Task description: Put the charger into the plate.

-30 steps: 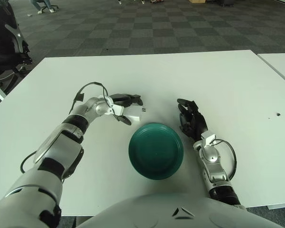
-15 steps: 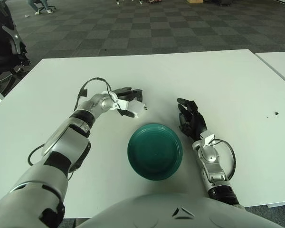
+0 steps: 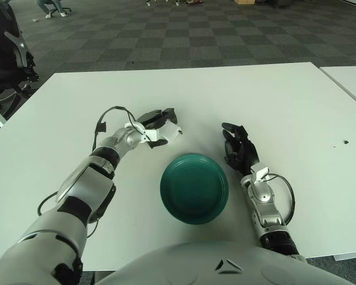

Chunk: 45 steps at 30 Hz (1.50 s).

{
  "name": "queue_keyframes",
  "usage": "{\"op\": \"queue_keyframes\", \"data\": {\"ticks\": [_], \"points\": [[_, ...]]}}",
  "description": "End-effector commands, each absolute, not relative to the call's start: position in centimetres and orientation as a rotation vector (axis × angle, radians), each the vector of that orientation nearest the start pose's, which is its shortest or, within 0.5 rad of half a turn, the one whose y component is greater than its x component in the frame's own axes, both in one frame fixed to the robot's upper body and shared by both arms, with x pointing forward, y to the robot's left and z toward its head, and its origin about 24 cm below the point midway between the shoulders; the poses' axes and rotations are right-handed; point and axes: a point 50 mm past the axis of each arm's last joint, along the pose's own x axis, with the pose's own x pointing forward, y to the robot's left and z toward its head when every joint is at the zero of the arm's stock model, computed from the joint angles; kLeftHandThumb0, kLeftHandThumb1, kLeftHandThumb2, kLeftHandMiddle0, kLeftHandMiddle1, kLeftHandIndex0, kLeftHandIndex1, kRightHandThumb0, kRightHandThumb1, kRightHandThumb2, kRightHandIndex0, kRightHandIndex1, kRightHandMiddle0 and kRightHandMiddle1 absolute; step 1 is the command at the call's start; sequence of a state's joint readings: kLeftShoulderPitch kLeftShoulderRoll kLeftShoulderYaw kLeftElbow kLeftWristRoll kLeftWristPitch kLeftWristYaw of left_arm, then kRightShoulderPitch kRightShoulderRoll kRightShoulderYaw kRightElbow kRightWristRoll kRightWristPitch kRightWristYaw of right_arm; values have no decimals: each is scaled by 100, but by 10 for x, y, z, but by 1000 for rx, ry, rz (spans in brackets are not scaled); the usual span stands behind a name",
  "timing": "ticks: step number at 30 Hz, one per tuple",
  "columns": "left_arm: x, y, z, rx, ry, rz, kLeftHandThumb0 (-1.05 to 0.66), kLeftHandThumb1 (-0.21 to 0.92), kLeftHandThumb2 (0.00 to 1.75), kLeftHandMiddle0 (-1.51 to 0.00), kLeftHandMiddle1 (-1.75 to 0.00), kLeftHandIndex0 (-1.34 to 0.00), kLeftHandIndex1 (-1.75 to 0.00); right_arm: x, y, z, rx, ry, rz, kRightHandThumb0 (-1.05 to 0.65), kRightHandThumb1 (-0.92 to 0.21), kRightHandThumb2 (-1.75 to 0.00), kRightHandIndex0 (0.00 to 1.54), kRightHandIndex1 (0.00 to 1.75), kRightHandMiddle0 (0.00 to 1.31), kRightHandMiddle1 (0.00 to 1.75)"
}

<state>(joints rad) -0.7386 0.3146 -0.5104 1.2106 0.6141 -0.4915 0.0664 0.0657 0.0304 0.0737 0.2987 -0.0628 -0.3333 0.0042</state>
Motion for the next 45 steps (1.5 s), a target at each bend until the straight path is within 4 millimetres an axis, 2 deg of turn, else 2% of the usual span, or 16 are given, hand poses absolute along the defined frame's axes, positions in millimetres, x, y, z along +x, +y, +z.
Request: {"op": "queue_keyframes", "data": {"ticks": [1, 7, 12, 16, 20, 29, 40, 45], "points": [[330, 150, -7, 1173, 60, -628, 0, 25, 138, -66, -169, -46, -175, 202, -130, -52, -12, 258, 61, -78, -92, -70, 40, 3, 19, 89], [334, 154, 5, 1147, 2, -610, 0, 21, 142, -69, -169, -48, -175, 202, -131, -53, -7, 260, 58, -78, -92, -68, 41, 3, 20, 89], [341, 159, 43, 1098, -168, -598, 0, 20, 144, -70, -170, -49, -175, 201, -132, -53, -14, 265, 62, -79, -92, -70, 42, 2, 17, 88], [336, 157, 64, 1062, -260, -597, 0, 20, 145, -70, -170, -48, -175, 200, -132, -53, -20, 265, 65, -79, -92, -73, 42, 2, 14, 86], [319, 150, 85, 986, -377, -591, 0, 20, 145, -71, -169, -48, -175, 200, -133, -52, -31, 261, 69, -80, -92, -75, 42, 2, 14, 86], [286, 136, 109, 916, -502, -636, 0, 17, 148, -74, -169, -49, -175, 199, -133, -52, -37, 262, 69, -81, -92, -75, 41, 1, 14, 87], [267, 123, 119, 894, -524, -760, 0, 14, 150, -78, -165, -52, -175, 199, -131, -53, -36, 268, 74, -81, -92, -75, 40, 0, 10, 85], [257, 114, 124, 866, -531, -870, 0, 14, 149, -77, -164, -52, -175, 198, -130, -53, -26, 273, 80, -81, -92, -75, 41, 1, 9, 85]]}}
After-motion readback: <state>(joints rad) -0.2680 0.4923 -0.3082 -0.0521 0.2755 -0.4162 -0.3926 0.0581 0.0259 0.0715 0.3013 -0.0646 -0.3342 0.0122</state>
